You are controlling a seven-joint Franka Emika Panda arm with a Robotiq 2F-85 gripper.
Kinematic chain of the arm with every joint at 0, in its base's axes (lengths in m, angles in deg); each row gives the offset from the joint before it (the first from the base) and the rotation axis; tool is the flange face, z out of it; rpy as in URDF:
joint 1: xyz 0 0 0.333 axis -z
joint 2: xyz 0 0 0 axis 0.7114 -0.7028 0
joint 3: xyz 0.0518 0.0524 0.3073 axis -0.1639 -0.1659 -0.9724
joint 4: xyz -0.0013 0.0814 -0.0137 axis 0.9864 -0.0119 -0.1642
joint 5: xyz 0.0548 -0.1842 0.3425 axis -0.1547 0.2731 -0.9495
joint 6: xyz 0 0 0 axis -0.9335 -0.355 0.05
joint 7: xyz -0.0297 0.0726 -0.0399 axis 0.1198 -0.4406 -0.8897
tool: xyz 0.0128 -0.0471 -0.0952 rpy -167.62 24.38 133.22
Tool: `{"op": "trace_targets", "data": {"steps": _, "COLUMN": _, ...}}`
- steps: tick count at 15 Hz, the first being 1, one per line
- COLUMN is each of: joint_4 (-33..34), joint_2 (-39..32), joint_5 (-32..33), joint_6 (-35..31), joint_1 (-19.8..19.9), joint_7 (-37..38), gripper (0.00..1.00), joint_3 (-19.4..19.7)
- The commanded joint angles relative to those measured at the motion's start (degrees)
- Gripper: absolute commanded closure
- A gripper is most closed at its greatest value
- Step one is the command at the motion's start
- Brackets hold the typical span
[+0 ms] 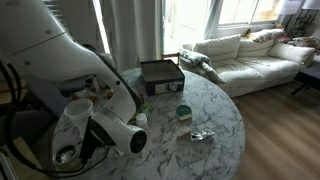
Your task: Pour the contents in the clear measuring cup into the clear cup on the left
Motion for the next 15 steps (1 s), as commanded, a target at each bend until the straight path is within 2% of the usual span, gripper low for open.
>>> {"op": "trace_targets", "data": {"steps": 1, "joint_4": 0.9, "joint_2": -1.6, "joint_5": -2.6, "joint_6": 2.1, "joint_1": 1.5, "joint_7": -3.1, "gripper": 0.63, "joint_3": -0.5}}
{"op": "trace_targets", "data": {"steps": 5, "joint_4": 1.2, "joint_2": -2.5, "joint_5": -4.0, "joint_6": 5.0, "joint_1": 1.9, "joint_7": -5.8, "gripper": 0.56, "joint_3": -0.3}}
{"op": "trace_targets", "data": {"steps": 7, "joint_4": 1.4, "joint_2": -2.9, "joint_5": -4.1, "joint_6": 6.6, "joint_1": 2.2, "joint_7": -6.8, "gripper": 0.56, "joint_3": 0.0}}
{"op": "trace_targets", "data": {"steps": 10, "joint_4": 1.7, "joint_2": -3.8, "joint_5": -3.7, "joint_6": 7.6, "joint_1": 2.4, "joint_7": -8.1, "gripper": 0.63, "joint_3": 0.3}}
{"op": "trace_targets", "data": {"steps": 11, "joint_4": 1.8, "joint_2": -4.0, "joint_5": -3.5, "joint_6": 7.7, "joint_1": 2.3, "joint_7": -8.3, "gripper": 0.63, "joint_3": 0.4}}
{"op": "trace_targets", "data": {"steps": 13, "joint_4": 1.8, "joint_2": -4.3, "joint_5": -2.6, "joint_6": 6.3, "joint_1": 1.8, "joint_7": -7.9, "gripper": 0.56, "joint_3": 1.0}}
{"op": "trace_targets", "data": {"steps": 15, "joint_4": 1.8, "joint_2": -4.2, "joint_5": -1.9, "joint_6": 4.8, "joint_1": 1.3, "joint_7": -6.1, "gripper": 0.41, "joint_3": 1.9}}
